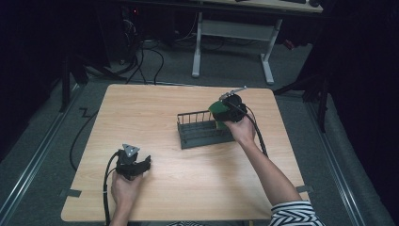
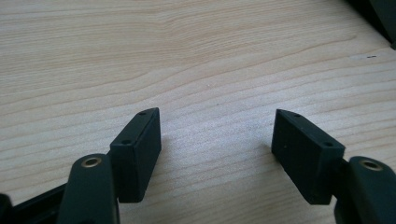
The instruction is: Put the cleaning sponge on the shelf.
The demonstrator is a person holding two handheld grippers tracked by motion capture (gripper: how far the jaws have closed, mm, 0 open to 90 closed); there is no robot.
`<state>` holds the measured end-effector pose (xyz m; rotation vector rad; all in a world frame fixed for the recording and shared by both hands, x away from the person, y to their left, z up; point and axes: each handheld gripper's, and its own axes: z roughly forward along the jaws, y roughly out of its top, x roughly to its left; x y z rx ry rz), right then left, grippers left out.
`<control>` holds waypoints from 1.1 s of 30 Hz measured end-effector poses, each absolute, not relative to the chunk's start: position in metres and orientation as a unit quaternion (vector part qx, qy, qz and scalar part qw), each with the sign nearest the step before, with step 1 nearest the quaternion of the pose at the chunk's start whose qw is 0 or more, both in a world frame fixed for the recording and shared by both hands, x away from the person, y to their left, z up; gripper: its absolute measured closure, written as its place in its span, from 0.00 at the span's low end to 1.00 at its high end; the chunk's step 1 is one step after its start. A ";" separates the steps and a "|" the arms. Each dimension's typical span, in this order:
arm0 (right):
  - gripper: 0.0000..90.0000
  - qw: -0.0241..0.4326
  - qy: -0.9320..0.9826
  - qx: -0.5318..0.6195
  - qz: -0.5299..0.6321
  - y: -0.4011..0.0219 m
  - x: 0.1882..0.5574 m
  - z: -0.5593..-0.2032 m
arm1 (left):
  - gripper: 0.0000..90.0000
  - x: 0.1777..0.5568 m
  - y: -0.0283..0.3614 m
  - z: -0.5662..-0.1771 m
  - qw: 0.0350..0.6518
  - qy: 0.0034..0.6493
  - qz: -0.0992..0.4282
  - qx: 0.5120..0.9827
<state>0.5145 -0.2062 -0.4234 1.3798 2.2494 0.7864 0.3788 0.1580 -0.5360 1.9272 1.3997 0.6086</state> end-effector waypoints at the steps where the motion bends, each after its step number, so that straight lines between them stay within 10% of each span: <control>1: 0.32 0.193 0.801 0.493 0.279 -0.206 0.514 -0.424 | 0.37 0.379 0.158 -0.536 0.335 0.536 0.233 0.739; 33: 0.31 0.169 0.807 0.492 0.278 -0.215 0.503 -0.432 | 0.37 0.379 0.158 -0.536 0.335 0.537 0.234 0.739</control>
